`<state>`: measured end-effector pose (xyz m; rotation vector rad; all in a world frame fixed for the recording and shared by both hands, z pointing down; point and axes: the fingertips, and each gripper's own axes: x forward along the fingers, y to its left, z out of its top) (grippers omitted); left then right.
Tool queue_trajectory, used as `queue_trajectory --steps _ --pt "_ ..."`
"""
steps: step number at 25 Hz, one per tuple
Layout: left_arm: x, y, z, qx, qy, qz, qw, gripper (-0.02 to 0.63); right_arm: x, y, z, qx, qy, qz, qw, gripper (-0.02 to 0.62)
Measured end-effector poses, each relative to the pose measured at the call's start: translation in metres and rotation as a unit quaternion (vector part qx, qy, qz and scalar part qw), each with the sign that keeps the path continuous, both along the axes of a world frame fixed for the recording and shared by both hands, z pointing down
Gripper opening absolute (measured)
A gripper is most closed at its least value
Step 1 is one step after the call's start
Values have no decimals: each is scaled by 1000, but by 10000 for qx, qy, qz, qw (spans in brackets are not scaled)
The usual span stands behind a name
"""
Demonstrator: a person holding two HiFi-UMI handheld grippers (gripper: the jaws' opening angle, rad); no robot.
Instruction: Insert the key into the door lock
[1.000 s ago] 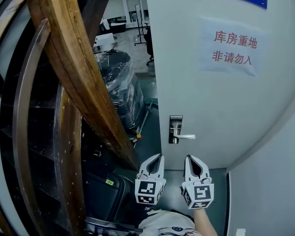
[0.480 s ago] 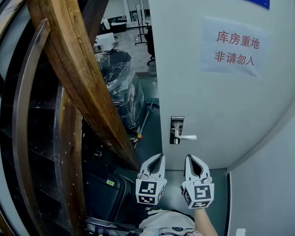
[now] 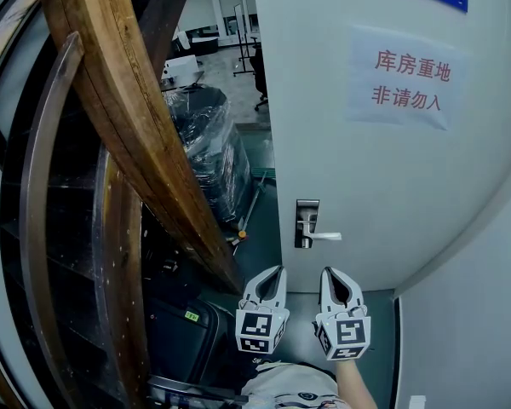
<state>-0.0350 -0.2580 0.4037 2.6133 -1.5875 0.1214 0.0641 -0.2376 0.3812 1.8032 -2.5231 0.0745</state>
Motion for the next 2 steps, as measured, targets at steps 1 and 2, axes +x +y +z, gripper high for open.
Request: queue_trajectory --steps 1,2 --pt "0 0 0 -4 -7 1 10000 5 0 0 0 -2 -1 6 10000 6" --pt "-1 0 0 -8 -13 2 10000 5 0 0 0 -4 -2 12 10000 5"
